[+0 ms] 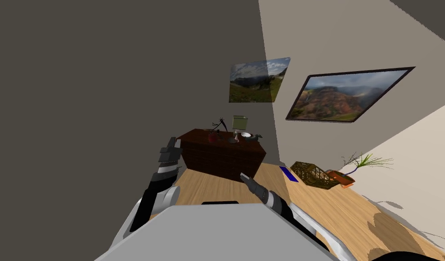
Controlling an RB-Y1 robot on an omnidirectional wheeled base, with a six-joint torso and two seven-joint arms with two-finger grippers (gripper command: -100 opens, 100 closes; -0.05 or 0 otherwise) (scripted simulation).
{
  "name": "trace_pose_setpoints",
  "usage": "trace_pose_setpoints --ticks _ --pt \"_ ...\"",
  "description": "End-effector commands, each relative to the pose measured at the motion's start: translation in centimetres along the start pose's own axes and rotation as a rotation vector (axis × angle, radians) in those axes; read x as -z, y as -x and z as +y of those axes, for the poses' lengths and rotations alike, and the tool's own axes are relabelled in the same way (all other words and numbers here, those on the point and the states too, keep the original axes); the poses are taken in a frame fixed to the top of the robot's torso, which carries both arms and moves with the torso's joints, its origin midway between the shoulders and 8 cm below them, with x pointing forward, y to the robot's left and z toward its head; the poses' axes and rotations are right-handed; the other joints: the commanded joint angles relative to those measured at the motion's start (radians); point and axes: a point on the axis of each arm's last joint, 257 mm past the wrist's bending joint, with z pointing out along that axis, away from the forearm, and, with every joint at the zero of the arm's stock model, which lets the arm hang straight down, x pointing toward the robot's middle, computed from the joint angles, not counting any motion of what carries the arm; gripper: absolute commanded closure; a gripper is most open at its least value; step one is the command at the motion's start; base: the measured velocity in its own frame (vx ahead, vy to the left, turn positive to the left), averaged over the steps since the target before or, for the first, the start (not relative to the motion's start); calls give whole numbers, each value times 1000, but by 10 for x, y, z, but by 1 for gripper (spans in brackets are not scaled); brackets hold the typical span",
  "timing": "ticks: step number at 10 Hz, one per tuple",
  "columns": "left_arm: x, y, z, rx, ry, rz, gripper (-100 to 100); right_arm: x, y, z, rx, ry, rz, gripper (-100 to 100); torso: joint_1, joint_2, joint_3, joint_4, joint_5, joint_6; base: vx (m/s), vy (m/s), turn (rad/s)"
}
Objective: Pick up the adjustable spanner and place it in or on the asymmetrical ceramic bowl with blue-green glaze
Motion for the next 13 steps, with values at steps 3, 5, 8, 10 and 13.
trace_pose_setpoints --ticks 3,5,8,10,13 --pt "0 0 0 0 0 0 0 34 -24 -25 18 -81 124 -100 -2 -1 0 0 0 0 -8 56 61" --pt "0 0 0 0 0 0 0 59 -40 -44 26 -142 208 -100 0 0 0 0 0 0 -20 90 87" --pt "0 0 0 0 0 0 0 95 -52 -65 47 -219 319 -100 -2 -2 -1 0 0 0 7 55 65" --pt "0 0 0 0 0 0 0 128 -61 -82 59 -286 404 -100 0 -2 -1 0 0 0 10 86 116" --pt "0 0 0 0 0 0 0 169 -64 -98 85 -359 512 -100 -2 -3 -2 -1 0 0 23 57 76"
